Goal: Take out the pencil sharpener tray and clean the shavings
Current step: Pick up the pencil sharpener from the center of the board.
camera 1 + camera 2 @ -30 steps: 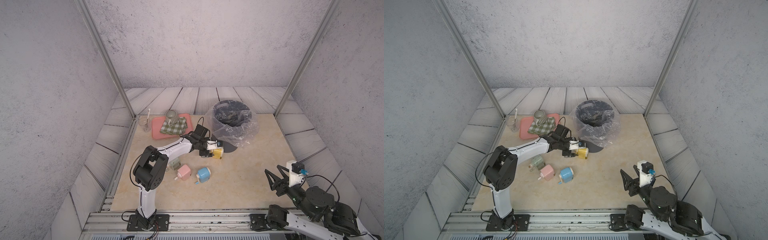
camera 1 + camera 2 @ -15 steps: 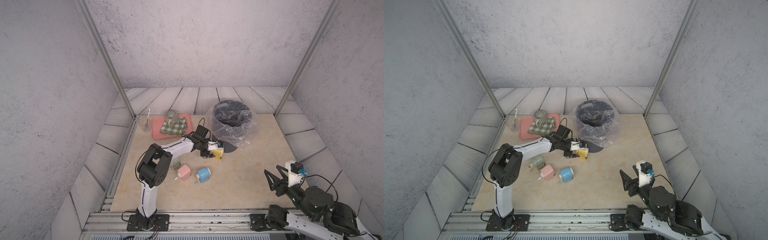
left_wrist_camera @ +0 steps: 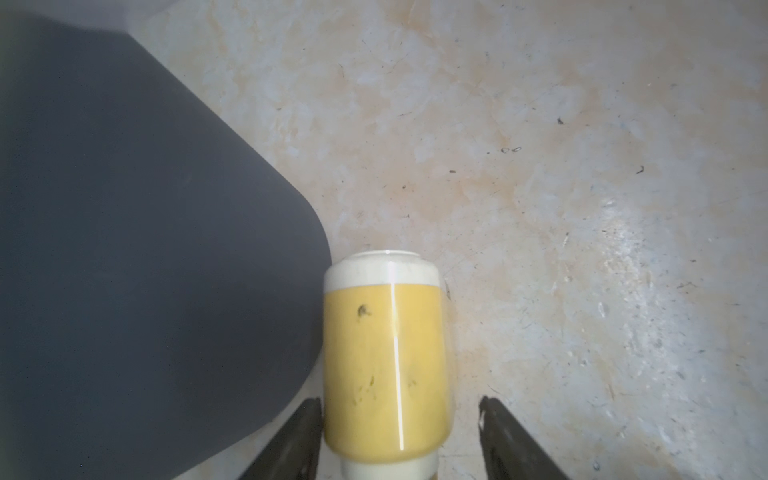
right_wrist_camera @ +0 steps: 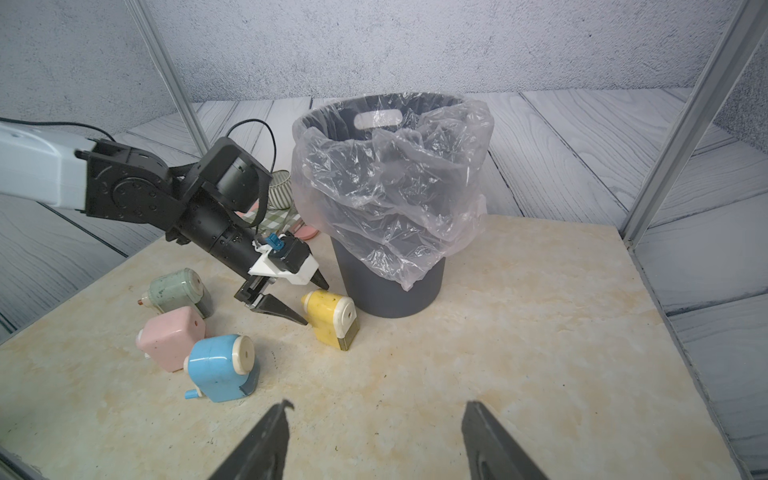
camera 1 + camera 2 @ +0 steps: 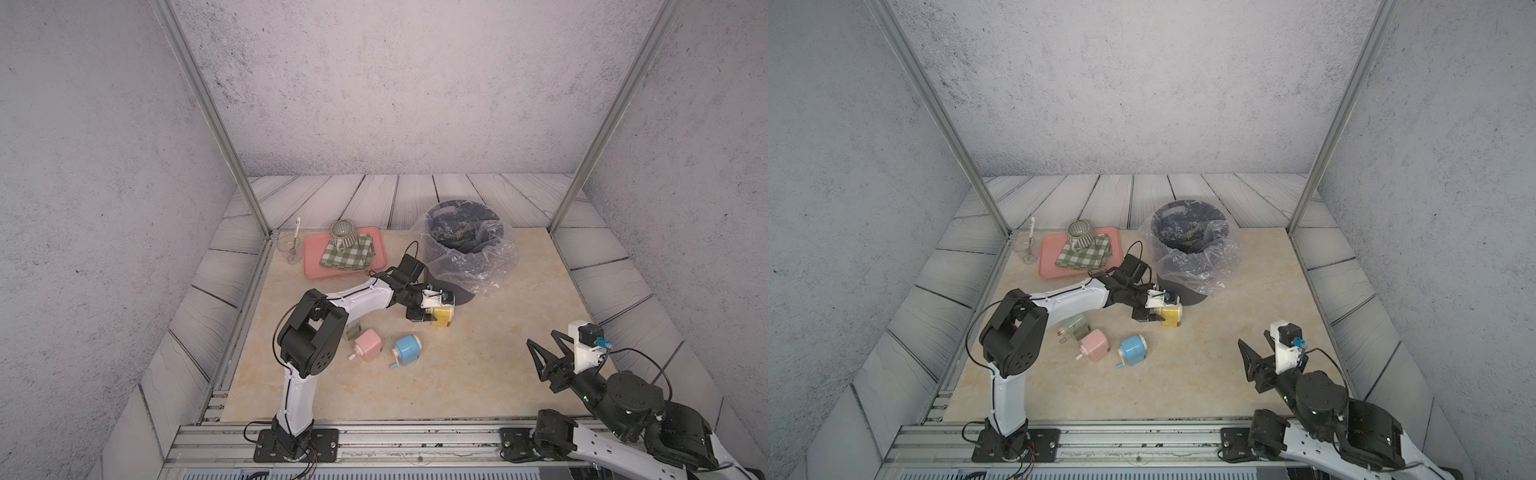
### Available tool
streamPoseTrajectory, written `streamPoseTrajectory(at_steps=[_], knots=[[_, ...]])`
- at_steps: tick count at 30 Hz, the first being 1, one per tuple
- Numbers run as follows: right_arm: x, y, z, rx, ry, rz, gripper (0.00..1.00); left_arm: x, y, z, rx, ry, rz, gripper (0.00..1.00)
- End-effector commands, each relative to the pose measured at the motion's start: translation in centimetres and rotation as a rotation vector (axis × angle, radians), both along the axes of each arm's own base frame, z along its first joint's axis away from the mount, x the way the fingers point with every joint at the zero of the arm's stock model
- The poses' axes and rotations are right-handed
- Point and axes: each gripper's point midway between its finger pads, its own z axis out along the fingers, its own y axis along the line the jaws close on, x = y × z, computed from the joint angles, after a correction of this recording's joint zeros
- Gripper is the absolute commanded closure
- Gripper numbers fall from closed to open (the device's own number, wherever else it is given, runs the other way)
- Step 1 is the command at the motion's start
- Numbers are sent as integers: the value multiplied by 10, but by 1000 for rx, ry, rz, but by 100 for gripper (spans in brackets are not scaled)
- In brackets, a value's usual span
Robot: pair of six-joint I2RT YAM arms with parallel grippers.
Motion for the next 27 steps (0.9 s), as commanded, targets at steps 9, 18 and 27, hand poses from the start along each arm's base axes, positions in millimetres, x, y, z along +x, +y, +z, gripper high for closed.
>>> streamPoseTrajectory(at_steps=[9,18,27], knots=[[-1,5,3,-13,10,21,31,-11,-16,-2,-7,39,-25,22],[-1,5,2,-15,11,22,31,-16,-22,-7,14,73,-35,37],[-1,6,2,-17,12,28,31,-22,-22,-15,53,103,-64,46]])
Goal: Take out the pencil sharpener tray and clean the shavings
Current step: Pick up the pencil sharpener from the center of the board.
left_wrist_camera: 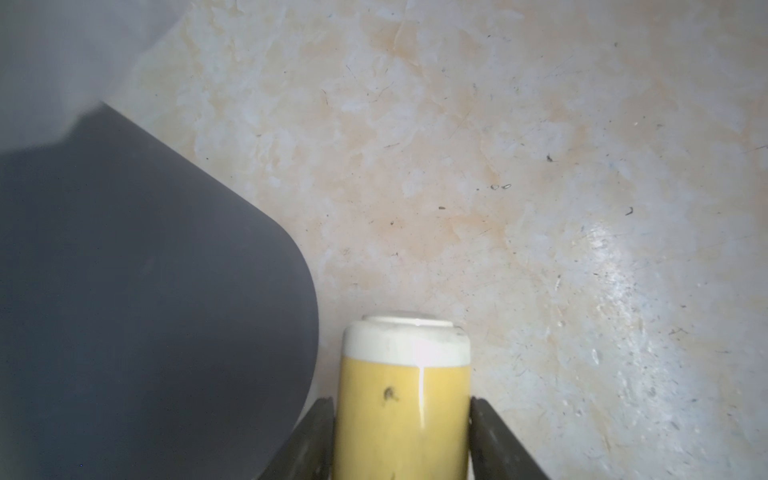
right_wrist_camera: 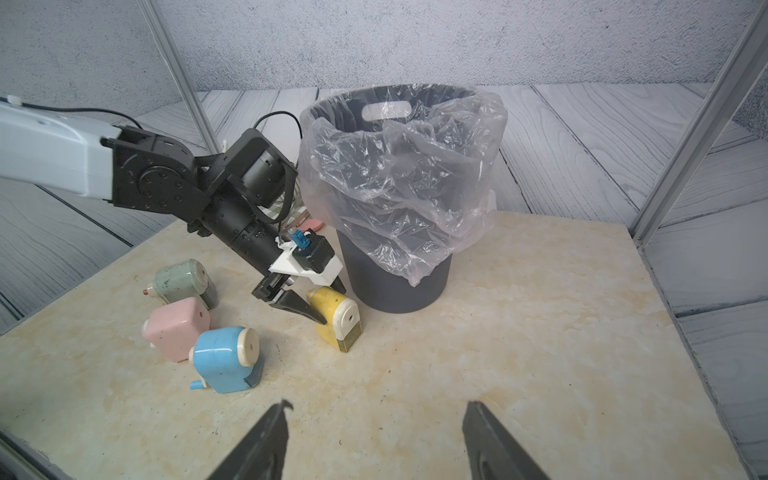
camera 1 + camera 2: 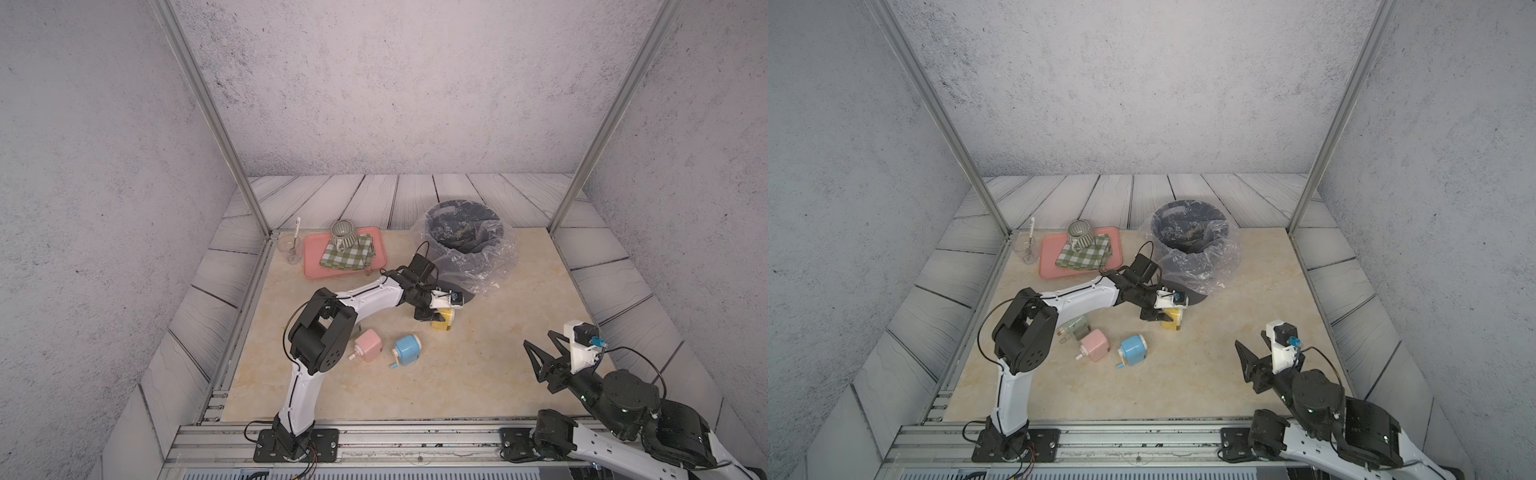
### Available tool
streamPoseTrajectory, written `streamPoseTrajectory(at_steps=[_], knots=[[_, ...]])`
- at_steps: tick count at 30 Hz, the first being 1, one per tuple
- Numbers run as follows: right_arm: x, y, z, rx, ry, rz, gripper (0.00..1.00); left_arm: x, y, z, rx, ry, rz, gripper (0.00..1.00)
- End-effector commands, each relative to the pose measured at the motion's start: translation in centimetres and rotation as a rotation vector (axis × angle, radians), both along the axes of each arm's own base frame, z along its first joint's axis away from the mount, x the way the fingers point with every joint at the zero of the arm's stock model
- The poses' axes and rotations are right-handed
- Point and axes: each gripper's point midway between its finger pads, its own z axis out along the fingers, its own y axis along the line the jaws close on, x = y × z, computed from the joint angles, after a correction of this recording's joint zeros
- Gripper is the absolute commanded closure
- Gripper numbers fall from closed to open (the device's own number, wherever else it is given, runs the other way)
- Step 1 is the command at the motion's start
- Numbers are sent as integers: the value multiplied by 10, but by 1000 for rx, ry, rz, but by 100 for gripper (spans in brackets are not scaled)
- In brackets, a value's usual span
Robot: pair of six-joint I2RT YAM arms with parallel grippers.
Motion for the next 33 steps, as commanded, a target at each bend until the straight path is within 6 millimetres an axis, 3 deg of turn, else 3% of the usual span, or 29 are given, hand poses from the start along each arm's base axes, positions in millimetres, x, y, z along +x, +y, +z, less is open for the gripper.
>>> streamPoseTrajectory(at_steps=[1,8,14,19,22,24,25,29,33], knots=[[0,1,4,-6,-2,6,31,-15,3,-15,44,65,-33,46],[0,3,3,-12,0,10,31,-21,9,-27,92,74,-53,36],[0,3,4,-13,0,11,31,-21,10,-31,104,83,-52,38],[0,3,3,-13,0,10,31,-22,11,-29,108,82,-61,50],[0,3,3,-13,-1,10,31,-24,14,-29,115,81,-66,70],[0,3,3,-14,-1,11,31,-25,14,-25,111,72,-63,94],[0,2,4,-12,-2,9,31,-25,13,-22,107,67,-59,100],[0,2,4,-4,-1,4,31,-28,16,-3,86,41,-51,100],[5,-10,4,6,-19,-65,43,-37,24,28,55,34,-34,100]])
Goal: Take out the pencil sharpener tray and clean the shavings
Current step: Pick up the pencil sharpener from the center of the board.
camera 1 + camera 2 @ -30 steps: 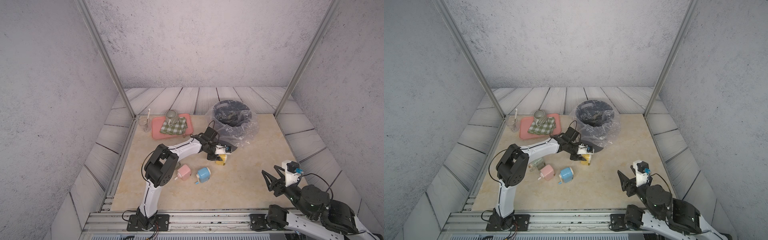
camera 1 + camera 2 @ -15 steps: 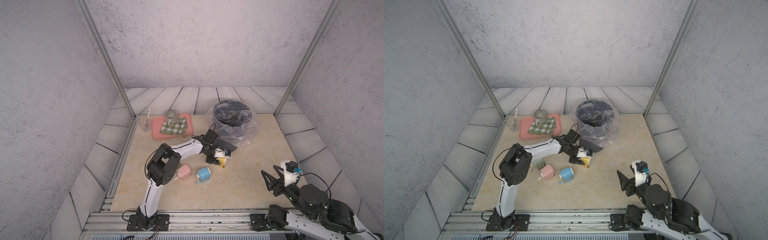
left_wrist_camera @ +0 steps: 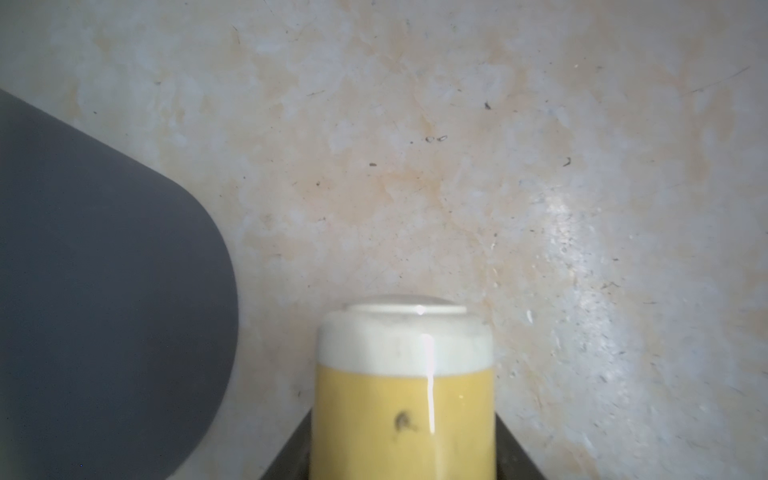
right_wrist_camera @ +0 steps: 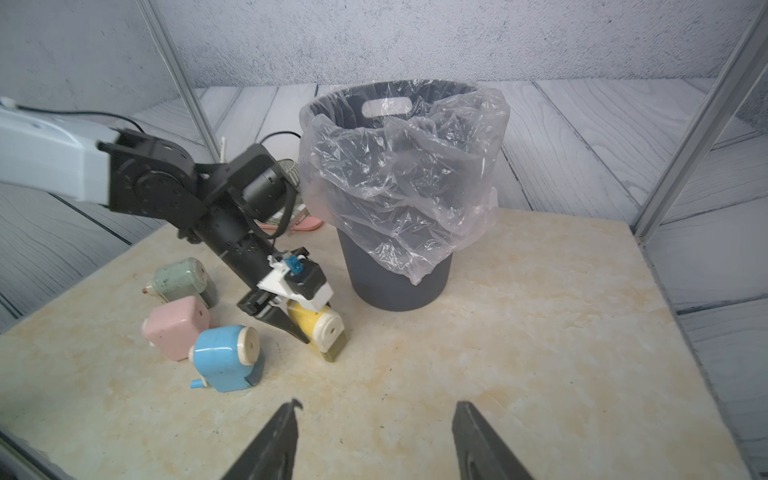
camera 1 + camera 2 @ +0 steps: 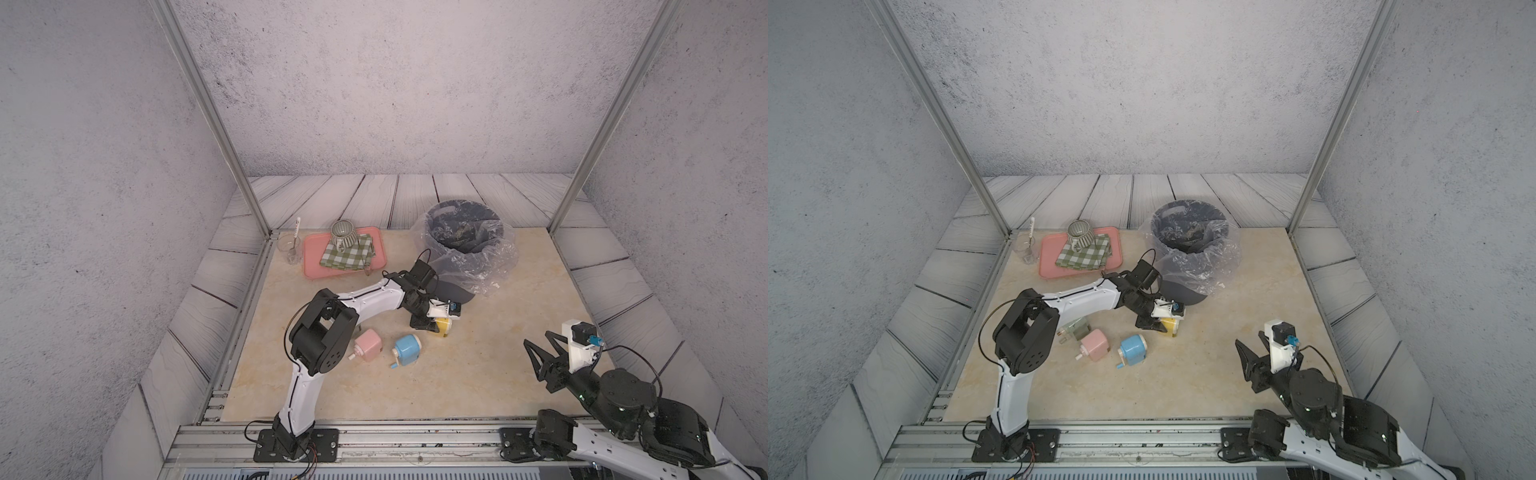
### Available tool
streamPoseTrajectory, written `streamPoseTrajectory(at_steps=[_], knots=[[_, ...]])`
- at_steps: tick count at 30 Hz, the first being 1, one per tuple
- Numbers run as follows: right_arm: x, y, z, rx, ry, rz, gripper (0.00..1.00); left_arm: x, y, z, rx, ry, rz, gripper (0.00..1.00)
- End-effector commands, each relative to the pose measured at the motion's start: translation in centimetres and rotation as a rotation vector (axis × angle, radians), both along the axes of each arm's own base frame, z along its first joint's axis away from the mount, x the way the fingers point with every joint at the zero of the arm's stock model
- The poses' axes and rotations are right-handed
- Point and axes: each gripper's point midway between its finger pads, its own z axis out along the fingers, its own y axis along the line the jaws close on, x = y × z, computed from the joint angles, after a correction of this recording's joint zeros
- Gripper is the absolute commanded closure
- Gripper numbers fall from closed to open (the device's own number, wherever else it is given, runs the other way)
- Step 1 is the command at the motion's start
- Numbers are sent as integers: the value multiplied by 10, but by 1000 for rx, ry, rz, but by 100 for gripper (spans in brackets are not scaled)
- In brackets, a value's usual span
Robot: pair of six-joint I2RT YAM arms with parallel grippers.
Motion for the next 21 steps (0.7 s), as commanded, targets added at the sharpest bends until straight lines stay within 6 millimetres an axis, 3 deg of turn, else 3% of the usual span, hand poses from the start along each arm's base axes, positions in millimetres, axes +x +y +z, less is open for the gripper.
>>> streamPoseTrajectory(at_steps=[1,4,9,12,16,21], knots=[[3,-13,6,23,-29,-62,41,-11,5,48,-57,-24,15,100],[1,-16,11,75,-65,-50,27,-14,14,74,-87,-46,71,100],[-5,-17,24,126,-122,3,27,-28,33,112,-117,-85,102,100],[-9,-2,36,79,-113,83,23,-35,46,136,-138,-74,142,100],[-11,51,32,-111,-22,257,12,-53,62,160,-169,-39,181,100],[-12,122,18,-267,93,455,3,-79,92,169,-146,-22,206,100]])
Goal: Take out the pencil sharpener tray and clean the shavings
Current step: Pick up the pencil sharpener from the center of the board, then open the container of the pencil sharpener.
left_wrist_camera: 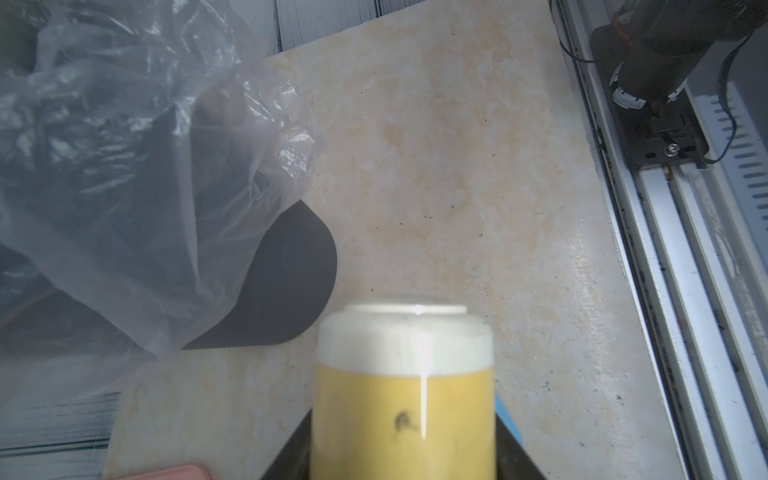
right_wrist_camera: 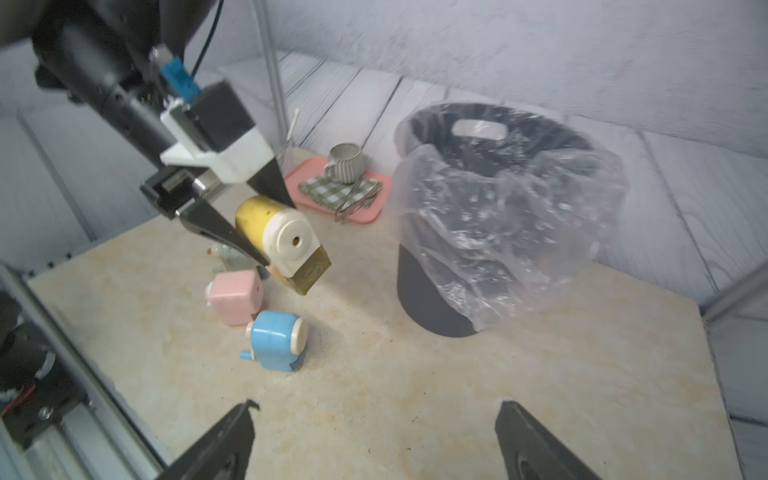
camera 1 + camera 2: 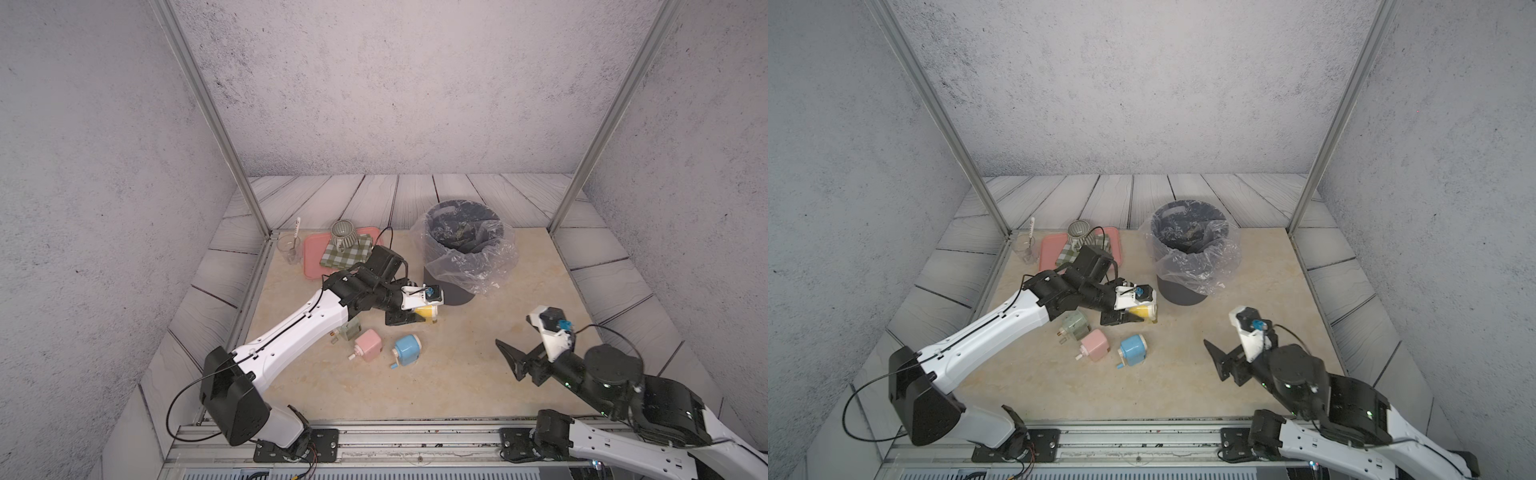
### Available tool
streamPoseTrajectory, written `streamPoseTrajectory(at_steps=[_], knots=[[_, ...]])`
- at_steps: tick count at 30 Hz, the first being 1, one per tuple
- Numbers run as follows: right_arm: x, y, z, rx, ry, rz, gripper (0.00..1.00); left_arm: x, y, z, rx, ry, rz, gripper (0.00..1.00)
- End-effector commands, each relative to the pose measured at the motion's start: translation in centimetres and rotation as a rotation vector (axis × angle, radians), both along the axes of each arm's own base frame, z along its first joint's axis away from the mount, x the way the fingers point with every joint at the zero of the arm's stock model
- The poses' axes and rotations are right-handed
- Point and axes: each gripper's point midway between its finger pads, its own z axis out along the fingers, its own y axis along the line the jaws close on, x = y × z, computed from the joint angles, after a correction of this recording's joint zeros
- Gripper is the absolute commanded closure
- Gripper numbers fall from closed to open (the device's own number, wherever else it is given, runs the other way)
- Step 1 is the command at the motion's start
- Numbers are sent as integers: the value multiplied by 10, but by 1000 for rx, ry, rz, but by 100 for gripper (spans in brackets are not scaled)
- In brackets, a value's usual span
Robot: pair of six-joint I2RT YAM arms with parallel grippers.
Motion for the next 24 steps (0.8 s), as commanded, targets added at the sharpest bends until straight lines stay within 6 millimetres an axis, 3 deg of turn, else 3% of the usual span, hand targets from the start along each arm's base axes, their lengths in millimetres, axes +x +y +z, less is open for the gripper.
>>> streamPoseTrajectory(at_steps=[1,4,8,12,15,24], knots=[[-11,45,-14,-72,67,181,1,-25,26,-4,38,88,29,100],[-10,71,-19,-28,97,217,1,-44,45,-8,54,130,46,100],[-23,105,-27,53,160,340,1,-73,66,-6,43,181,36,100],[-35,129,-39,67,223,443,1,-98,76,4,6,234,11,100],[-55,149,-35,142,216,600,1,-114,76,15,-46,288,-21,100],[-73,166,-30,223,159,758,1,-141,75,42,-185,335,-85,100]])
